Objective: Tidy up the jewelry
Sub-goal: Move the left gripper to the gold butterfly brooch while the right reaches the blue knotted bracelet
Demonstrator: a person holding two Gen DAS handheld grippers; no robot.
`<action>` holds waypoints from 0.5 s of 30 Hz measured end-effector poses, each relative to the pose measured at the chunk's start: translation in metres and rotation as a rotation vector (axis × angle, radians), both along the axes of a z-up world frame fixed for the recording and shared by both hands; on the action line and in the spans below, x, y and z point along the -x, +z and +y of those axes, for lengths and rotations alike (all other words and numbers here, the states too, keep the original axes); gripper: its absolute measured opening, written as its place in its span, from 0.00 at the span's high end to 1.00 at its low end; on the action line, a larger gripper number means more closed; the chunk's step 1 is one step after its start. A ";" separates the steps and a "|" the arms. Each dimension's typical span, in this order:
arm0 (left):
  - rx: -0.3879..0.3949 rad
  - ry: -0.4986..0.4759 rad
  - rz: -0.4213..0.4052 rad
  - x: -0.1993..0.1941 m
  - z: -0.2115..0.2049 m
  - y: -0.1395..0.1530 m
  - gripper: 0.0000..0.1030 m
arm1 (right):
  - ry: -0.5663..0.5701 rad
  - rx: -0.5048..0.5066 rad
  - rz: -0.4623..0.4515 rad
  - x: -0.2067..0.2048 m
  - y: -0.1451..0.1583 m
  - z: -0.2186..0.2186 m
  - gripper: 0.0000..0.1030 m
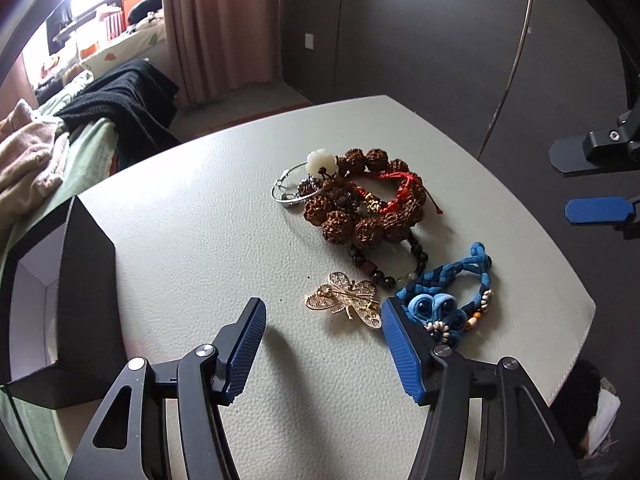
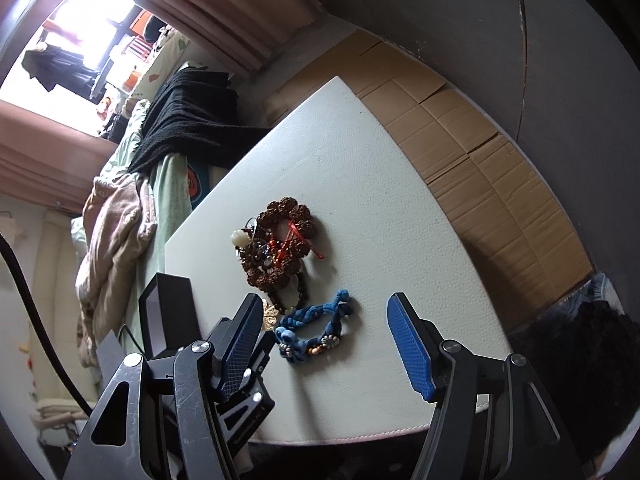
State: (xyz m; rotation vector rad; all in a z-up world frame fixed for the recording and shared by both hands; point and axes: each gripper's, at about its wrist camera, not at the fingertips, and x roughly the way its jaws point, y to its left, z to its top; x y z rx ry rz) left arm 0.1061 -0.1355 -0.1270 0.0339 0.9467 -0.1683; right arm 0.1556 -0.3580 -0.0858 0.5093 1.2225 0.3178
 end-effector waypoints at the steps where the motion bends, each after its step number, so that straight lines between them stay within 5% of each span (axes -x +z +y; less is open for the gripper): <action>1: -0.006 -0.004 0.000 0.000 -0.001 -0.001 0.41 | 0.000 0.001 0.002 0.000 -0.001 0.000 0.37; 6: -0.036 -0.039 -0.021 0.001 -0.011 -0.002 0.49 | 0.022 0.007 0.009 -0.001 -0.003 0.008 0.37; 8: -0.031 -0.022 -0.025 -0.001 -0.007 -0.001 0.59 | 0.029 0.008 0.008 -0.001 -0.003 0.012 0.37; 15: 0.030 0.007 -0.019 0.000 0.007 0.009 0.60 | 0.038 -0.001 0.046 0.002 -0.013 0.023 0.38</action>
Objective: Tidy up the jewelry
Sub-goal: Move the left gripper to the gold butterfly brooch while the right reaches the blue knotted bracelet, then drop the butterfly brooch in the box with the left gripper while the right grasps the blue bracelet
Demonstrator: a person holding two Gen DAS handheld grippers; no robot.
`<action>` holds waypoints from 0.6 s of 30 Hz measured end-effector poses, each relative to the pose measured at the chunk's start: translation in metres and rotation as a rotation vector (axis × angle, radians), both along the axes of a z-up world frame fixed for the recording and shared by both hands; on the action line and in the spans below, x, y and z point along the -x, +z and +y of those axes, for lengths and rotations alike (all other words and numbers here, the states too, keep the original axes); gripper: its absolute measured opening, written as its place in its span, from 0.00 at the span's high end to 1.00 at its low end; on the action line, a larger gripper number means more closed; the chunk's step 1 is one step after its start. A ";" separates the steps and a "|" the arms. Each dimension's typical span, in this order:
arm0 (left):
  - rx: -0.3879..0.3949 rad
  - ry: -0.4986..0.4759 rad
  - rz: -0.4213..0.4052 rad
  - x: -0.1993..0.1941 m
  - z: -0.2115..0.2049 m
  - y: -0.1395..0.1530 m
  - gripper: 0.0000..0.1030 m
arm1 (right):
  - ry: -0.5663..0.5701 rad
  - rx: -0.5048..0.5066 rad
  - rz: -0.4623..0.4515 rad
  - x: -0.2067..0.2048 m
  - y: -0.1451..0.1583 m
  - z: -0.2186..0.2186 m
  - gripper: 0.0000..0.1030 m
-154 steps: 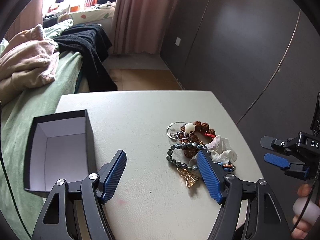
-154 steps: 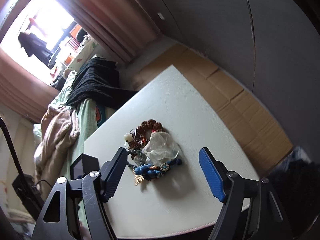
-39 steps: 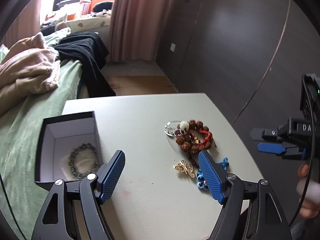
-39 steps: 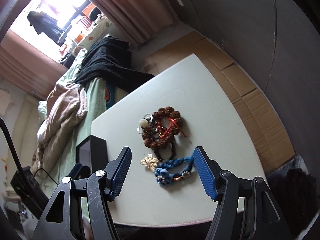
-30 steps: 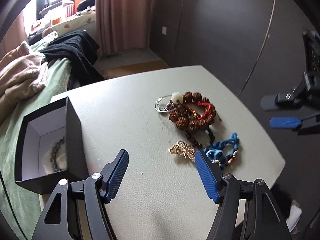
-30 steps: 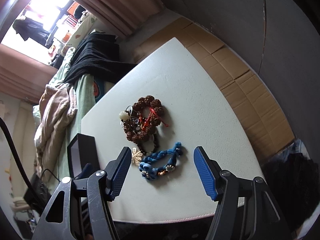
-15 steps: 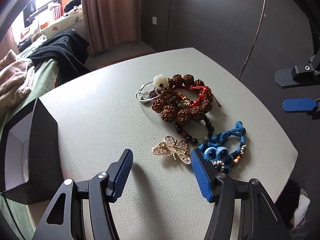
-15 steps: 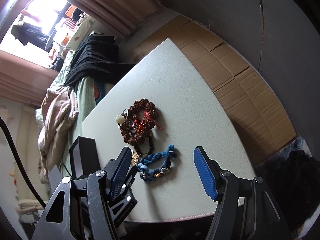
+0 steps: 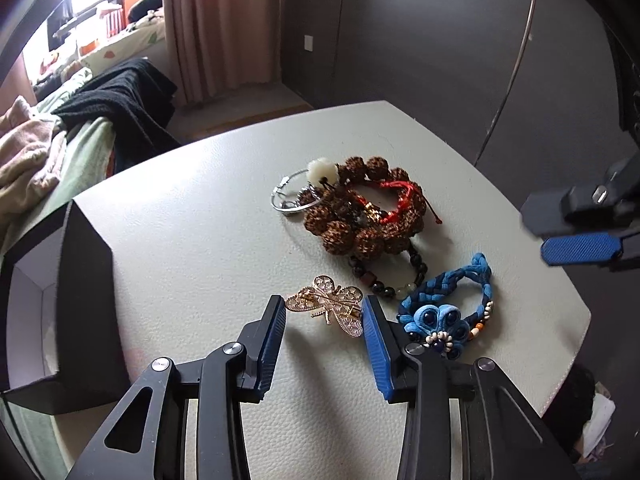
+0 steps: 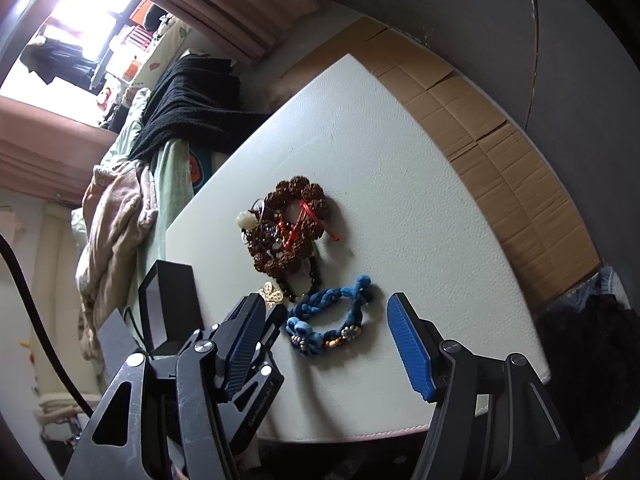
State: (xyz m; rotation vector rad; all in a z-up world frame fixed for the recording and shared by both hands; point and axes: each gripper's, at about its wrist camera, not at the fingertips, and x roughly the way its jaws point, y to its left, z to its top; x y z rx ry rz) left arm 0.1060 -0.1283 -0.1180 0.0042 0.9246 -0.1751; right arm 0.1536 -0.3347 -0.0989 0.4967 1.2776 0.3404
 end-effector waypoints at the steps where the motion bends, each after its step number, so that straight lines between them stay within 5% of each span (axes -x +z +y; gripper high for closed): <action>1: 0.007 0.003 -0.004 0.001 0.002 0.003 0.60 | 0.005 0.011 0.006 0.000 -0.002 0.003 0.41; 6: 0.034 0.031 -0.027 0.005 0.015 0.017 0.60 | 0.026 0.049 0.042 -0.003 -0.016 0.013 0.60; 11: 0.051 0.047 -0.064 0.014 0.023 0.032 0.60 | 0.038 0.128 0.060 -0.006 -0.031 0.025 0.66; 15: 0.072 0.071 -0.088 0.020 0.033 0.044 0.60 | 0.087 0.244 0.066 -0.007 -0.042 0.044 0.90; 18: 0.089 0.099 -0.111 0.026 0.045 0.054 0.60 | 0.086 0.272 0.023 -0.007 -0.037 0.048 0.91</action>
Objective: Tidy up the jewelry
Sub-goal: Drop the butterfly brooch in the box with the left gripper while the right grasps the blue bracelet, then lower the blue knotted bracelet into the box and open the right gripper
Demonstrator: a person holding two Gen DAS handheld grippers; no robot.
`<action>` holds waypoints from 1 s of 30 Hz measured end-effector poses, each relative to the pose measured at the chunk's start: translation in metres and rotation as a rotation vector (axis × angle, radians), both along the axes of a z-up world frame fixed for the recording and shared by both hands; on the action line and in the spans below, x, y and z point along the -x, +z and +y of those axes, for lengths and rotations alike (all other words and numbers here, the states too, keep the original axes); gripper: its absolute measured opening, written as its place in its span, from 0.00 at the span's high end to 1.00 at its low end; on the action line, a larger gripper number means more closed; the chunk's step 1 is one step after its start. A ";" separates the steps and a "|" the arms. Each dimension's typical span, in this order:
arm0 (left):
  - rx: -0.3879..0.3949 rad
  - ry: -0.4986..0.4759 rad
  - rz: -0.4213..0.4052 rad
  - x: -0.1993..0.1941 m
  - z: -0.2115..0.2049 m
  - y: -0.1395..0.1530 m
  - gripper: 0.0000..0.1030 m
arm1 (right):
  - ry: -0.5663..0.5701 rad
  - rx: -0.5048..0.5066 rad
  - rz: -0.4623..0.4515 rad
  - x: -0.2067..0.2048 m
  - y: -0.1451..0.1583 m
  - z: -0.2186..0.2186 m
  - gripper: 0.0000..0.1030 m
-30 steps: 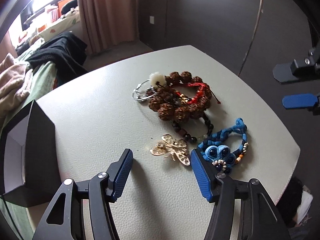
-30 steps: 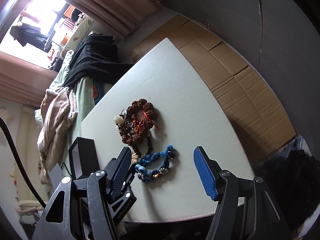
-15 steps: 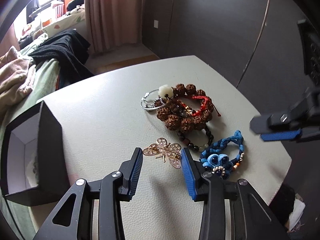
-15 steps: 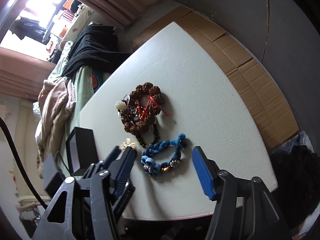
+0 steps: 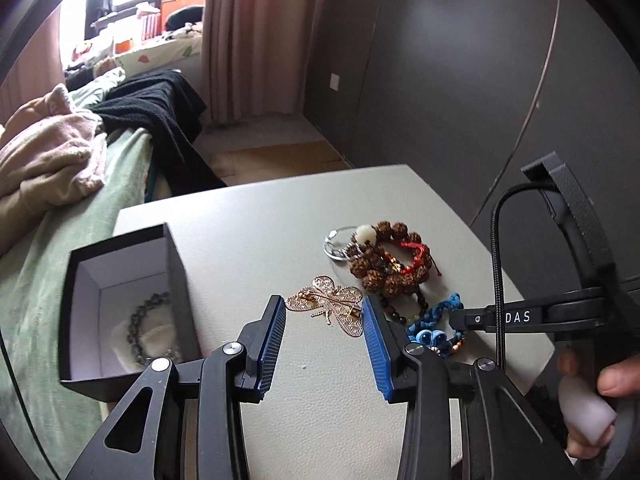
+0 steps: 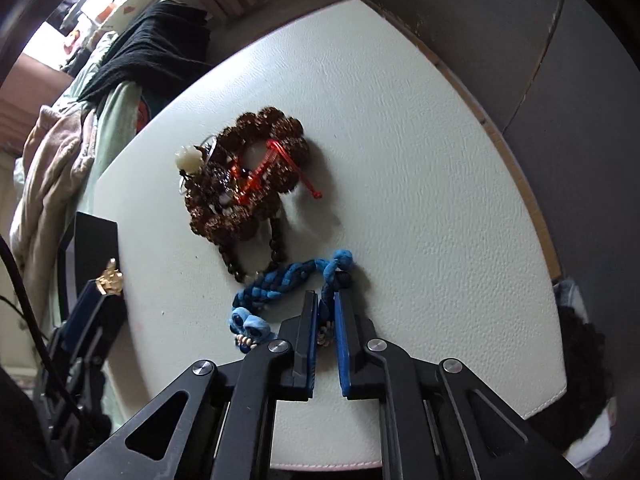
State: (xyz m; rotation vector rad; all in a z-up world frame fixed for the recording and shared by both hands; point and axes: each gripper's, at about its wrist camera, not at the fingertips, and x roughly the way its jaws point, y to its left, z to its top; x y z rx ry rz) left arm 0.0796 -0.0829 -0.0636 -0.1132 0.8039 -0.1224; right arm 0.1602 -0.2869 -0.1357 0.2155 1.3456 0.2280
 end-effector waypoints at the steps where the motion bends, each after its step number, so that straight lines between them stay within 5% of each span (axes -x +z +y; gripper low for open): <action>1: 0.009 0.010 -0.012 0.003 0.005 0.005 0.60 | -0.007 -0.006 -0.011 0.000 0.002 -0.001 0.92; 20: 0.128 0.292 -0.075 0.020 0.107 0.035 0.60 | 0.067 -0.343 -0.291 0.022 0.072 0.047 0.92; 26: 0.157 0.384 -0.105 0.025 0.130 0.041 0.29 | 0.091 -0.440 -0.338 0.026 0.079 0.067 0.92; 30: 0.165 0.406 -0.125 0.032 0.140 0.047 0.26 | 0.125 -0.505 -0.353 0.031 0.085 0.083 0.92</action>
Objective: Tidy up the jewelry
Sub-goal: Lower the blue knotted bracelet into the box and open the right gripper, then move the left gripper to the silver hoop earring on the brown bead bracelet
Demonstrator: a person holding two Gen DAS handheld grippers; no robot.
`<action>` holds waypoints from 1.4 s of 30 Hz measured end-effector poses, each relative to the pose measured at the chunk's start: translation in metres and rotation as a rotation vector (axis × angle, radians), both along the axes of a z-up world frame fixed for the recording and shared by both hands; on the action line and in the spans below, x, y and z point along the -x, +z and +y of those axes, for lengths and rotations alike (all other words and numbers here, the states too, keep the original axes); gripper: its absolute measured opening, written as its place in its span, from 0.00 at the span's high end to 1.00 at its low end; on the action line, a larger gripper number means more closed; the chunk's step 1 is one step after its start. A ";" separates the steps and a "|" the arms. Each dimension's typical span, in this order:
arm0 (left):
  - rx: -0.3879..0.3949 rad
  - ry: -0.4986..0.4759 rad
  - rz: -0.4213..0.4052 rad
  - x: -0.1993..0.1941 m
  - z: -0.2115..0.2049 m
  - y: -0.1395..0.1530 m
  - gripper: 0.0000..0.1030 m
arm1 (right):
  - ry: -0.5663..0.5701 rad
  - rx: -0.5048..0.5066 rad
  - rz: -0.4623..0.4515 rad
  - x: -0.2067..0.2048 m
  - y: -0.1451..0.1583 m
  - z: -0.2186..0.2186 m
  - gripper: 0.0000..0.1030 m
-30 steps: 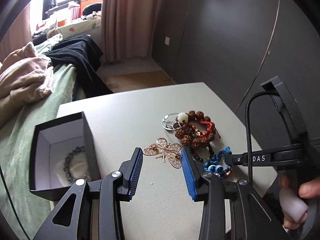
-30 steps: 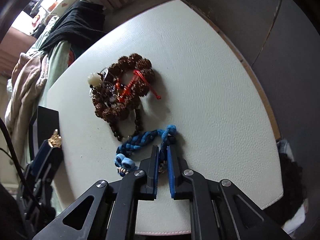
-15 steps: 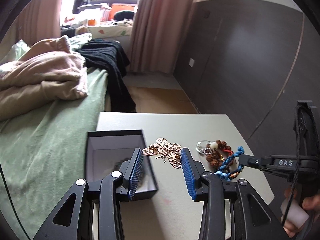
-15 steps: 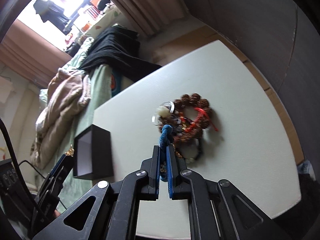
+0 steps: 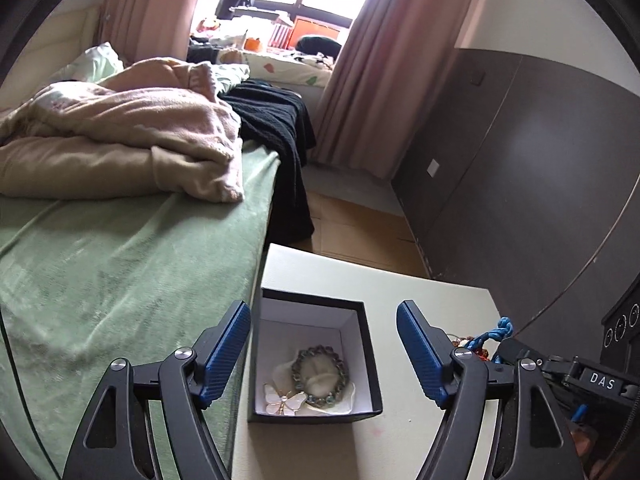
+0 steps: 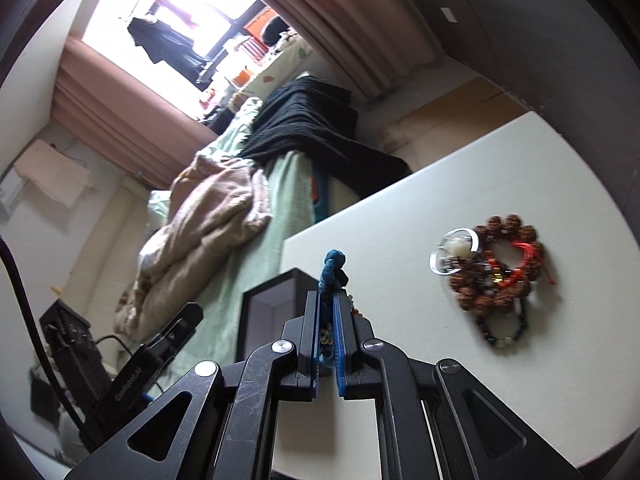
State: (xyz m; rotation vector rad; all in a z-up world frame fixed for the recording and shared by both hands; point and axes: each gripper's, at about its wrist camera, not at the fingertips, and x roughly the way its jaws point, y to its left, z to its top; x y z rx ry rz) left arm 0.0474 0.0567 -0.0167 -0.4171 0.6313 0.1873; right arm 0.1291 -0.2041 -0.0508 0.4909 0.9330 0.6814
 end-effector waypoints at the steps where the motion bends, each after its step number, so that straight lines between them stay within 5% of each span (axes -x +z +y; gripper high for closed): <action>1: 0.002 0.009 -0.001 0.001 0.003 0.001 0.26 | 0.012 -0.018 -0.003 0.001 0.001 0.005 0.92; 12: 0.061 0.078 -0.015 0.007 0.032 0.002 0.26 | 0.129 -0.135 0.005 -0.003 0.002 0.069 0.91; 14: 0.068 0.084 -0.015 0.007 0.034 0.002 0.26 | 0.182 -0.116 0.041 -0.007 -0.003 0.086 0.79; 16: 0.070 0.081 -0.012 0.007 0.034 0.001 0.26 | 0.183 -0.081 0.061 -0.007 -0.008 0.092 0.49; 20: 0.068 0.065 -0.004 0.004 0.029 0.000 0.26 | 0.144 -0.055 0.052 -0.006 -0.008 0.076 0.39; 42: 0.004 -0.112 0.026 -0.033 -0.053 0.006 0.26 | -0.085 0.063 0.086 -0.031 0.004 -0.064 0.37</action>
